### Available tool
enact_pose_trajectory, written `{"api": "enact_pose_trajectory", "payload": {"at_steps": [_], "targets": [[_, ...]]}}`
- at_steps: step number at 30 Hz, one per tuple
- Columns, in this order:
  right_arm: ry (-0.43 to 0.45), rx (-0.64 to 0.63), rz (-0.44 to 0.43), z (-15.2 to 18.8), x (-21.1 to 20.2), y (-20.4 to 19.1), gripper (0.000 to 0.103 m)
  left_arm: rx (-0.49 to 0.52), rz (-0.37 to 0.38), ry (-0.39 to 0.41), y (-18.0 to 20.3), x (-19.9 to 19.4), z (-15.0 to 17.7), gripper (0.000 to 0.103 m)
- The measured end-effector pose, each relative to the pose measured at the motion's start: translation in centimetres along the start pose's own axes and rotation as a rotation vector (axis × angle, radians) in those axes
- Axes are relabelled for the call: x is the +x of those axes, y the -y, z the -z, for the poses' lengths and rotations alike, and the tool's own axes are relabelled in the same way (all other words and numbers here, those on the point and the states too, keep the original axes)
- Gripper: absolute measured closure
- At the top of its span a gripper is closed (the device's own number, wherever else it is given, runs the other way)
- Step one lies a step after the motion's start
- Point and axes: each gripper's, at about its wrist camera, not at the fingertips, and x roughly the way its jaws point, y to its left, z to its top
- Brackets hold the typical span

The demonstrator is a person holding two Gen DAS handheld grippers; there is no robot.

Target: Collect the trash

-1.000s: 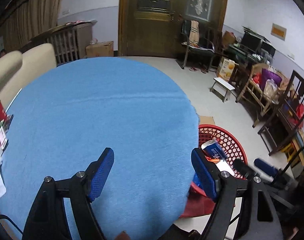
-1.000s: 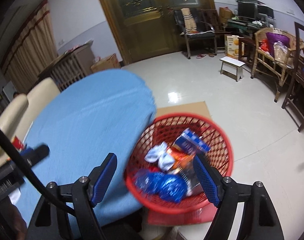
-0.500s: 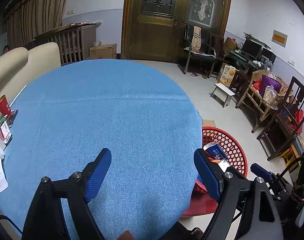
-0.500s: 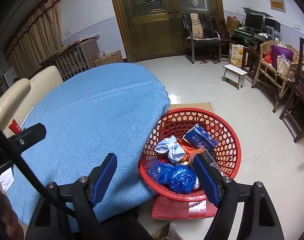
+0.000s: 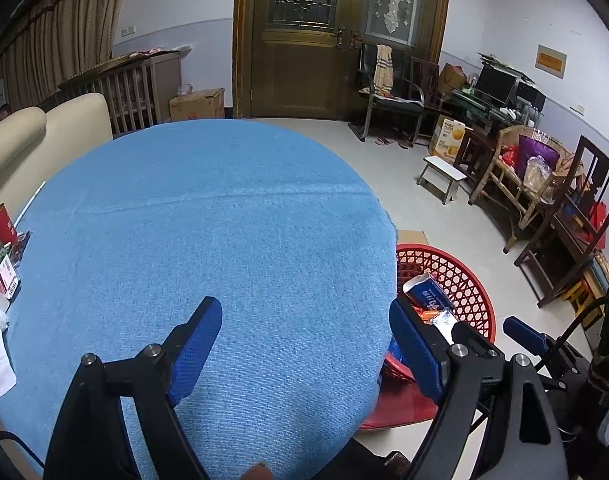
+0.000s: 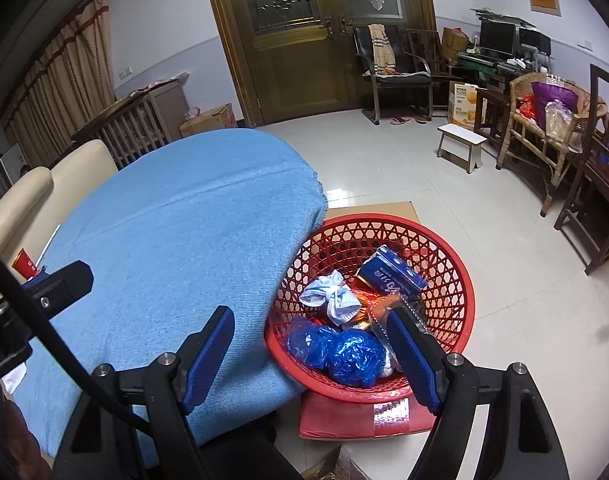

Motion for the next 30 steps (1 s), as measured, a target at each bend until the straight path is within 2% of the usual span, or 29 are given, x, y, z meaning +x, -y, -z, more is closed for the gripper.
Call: {"api": "enact_pose_trajectory", "payload": {"at_steps": [12, 21, 30], "targets": [[0.014, 0.007, 0.012, 0.1, -0.2, 0.3, 0.022, 0.035, 0.026, -0.014, 0.8, 0.5, 0.5, 0.017], [0.064, 0.005, 0.043, -0.2, -1.2, 0.6, 0.022, 0.055, 0.019, -0.035, 1.2, 1.0, 0.9, 0.017], [0.055, 0.008, 0.053, 0.0, -0.7, 1.0, 0.022, 0.064, 0.036, -0.042, 1.6, 1.2, 1.0, 0.017]]}}
